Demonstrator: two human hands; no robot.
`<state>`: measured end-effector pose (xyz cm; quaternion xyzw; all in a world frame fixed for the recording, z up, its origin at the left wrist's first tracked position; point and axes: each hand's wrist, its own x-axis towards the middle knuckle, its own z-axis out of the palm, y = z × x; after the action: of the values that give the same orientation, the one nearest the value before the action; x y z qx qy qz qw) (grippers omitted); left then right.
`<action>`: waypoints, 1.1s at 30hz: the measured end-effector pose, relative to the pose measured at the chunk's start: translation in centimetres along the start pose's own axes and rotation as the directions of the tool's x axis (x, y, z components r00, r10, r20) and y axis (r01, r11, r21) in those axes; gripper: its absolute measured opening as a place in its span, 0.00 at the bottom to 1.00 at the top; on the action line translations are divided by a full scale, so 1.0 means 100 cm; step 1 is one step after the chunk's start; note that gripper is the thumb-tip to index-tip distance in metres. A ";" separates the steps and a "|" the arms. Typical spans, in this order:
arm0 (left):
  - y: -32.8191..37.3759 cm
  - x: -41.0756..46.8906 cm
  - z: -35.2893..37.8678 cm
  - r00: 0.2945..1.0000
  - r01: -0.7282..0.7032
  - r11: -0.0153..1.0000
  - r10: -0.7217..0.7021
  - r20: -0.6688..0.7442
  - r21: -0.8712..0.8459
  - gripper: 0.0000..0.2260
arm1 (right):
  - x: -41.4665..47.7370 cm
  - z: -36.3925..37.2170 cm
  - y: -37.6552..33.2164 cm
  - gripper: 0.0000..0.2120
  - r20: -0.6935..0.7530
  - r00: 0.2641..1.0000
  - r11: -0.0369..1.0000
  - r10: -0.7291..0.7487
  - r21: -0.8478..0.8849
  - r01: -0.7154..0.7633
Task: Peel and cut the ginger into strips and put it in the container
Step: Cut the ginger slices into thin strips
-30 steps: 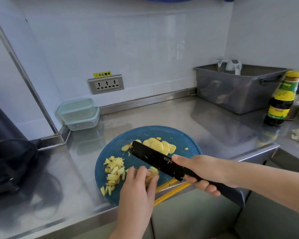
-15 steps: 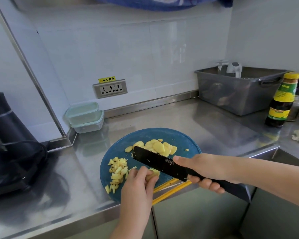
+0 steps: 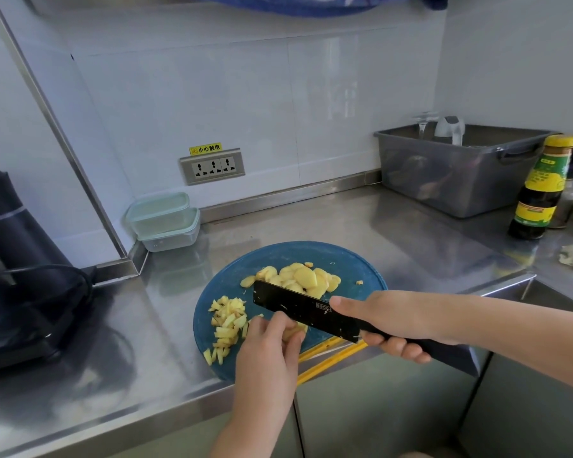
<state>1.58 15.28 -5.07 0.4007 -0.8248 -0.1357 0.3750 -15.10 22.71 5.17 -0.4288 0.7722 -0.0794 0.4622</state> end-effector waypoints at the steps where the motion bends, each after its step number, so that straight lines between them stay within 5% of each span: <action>1: 0.000 0.000 0.000 1.000 -0.001 1.000 0.001 0.002 -0.001 0.05 | 0.000 0.000 0.000 0.31 0.006 1.000 1.000 0.000 0.008 0.000; 8: 0.000 0.000 -0.001 1.000 0.003 1.000 -0.003 -0.014 -0.025 0.10 | 0.005 0.003 0.002 0.31 0.040 0.999 0.999 0.030 0.027 -0.031; 13: -0.004 0.001 0.001 0.999 -0.013 0.999 0.012 -0.033 -0.044 0.11 | 0.019 0.013 0.005 0.32 -0.068 0.998 0.999 -0.018 -0.042 0.016; 16: -0.005 0.002 0.001 0.999 -0.016 0.999 0.015 -0.035 -0.046 0.11 | 0.015 0.010 -0.007 0.31 0.072 0.991 0.993 0.111 -0.055 -0.107; 20: -0.007 0.002 0.001 1.000 0.005 0.999 -0.005 -0.006 -0.051 0.09 | 0.012 0.006 -0.017 0.32 0.032 0.989 0.983 0.144 -0.117 -0.139; 27: -0.006 0.003 0.000 0.999 0.033 0.995 -0.031 0.022 -0.093 0.07 | 0.014 0.017 -0.008 0.29 -0.161 0.986 0.994 -0.035 -0.112 0.017; 33: -0.005 0.003 -0.002 0.998 0.051 0.990 -0.045 0.047 -0.130 0.08 | 0.018 0.034 -0.027 0.34 -0.073 0.971 0.956 0.228 -0.169 -0.238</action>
<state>1.82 14.74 -5.04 0.3917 -0.8124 -0.2074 0.3790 -11.26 20.68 3.53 -0.3719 0.8332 0.0333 0.4079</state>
